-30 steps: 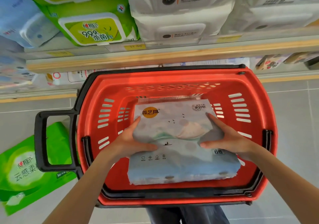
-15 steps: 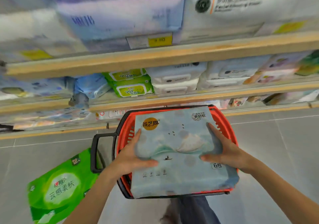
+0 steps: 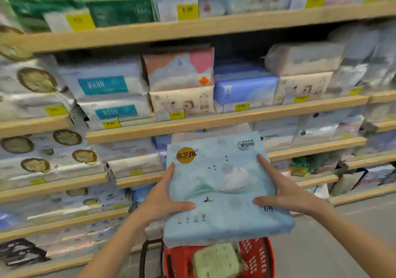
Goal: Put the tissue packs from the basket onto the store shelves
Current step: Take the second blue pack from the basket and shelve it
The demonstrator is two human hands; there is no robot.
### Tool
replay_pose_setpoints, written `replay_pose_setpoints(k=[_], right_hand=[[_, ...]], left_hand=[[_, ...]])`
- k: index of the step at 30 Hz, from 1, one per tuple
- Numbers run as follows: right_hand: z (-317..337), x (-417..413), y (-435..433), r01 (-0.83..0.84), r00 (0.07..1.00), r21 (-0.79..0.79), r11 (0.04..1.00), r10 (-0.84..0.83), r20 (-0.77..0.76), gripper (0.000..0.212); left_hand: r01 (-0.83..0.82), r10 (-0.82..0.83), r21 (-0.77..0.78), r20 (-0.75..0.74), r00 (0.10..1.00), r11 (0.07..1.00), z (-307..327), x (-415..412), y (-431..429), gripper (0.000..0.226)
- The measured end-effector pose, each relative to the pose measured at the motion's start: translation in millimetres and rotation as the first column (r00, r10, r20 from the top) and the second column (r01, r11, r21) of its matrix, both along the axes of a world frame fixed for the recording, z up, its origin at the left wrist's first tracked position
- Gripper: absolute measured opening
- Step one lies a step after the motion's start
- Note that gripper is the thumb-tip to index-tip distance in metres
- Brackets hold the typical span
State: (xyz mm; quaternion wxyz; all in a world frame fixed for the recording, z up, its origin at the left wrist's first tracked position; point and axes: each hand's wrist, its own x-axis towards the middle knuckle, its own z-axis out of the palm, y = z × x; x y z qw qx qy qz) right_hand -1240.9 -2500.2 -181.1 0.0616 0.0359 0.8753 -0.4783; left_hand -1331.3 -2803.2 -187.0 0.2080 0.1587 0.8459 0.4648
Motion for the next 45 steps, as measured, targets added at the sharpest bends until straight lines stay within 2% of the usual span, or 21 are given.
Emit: replay_pose_setpoints(k=[2, 7, 11, 18, 23, 28, 35, 41, 45], right_hand=[[44.0, 11.2, -3.5, 0.009, 0.995, 0.036, 0.999, -0.005, -0.095, 0.126], [149.6, 28.0, -5.3, 0.016, 0.941, 0.113, 0.994, 0.023, -0.337, 0.115], [224.9, 32.7, -1.4, 0.061, 0.862, 0.186, 0.981, 0.042, -0.505, 0.118], [312.2, 31.6, 29.9, 0.08, 0.713, 0.202, 0.976, 0.086, -0.696, 0.114], [357.5, 23.1, 71.5, 0.09, 0.614, 0.233, 0.968, 0.13, -0.779, 0.113], [401.2, 11.9, 106.9, 0.115, 0.496, 0.302, 0.946, 0.209, -0.843, 0.11], [458.2, -24.4, 130.5, 0.092, 0.374, 0.305, 0.948, 0.251, -0.893, 0.11], [510.6, -72.3, 125.4, 0.109, 0.207, 0.319, 0.941, 0.293, -0.934, 0.113], [541.6, -108.3, 117.9, 0.155, 0.118, 0.284, 0.946, 0.268, -0.956, 0.117]], left_hand=[[0.007, -0.008, -0.012, -0.109, 0.994, 1.0, 46.0, 5.7, -2.3, 0.14], [-0.002, 0.027, 0.073, -0.344, 0.939, 0.997, 155.9, 18.9, -2.5, 0.132], [-0.005, 0.057, 0.106, -0.493, 0.868, 0.994, 230.4, 25.3, 1.5, 0.128], [0.027, 0.117, 0.214, -0.63, 0.767, 0.976, 328.2, 33.3, 31.3, 0.127], [0.026, 0.188, 0.274, -0.723, 0.665, 0.961, 374.0, 33.6, 71.1, 0.121], [-0.01, 0.261, 0.306, -0.796, 0.547, 0.952, 408.6, 36.1, 107.3, 0.127], [-0.024, 0.342, 0.361, -0.858, 0.384, 0.932, 462.6, 28.4, 125.5, 0.124], [-0.04, 0.327, 0.325, -0.928, 0.178, 0.945, 521.4, 0.3, 122.1, 0.122], [0.009, 0.295, 0.297, -0.952, 0.084, 0.955, 558.2, -28.9, 110.8, 0.125]])
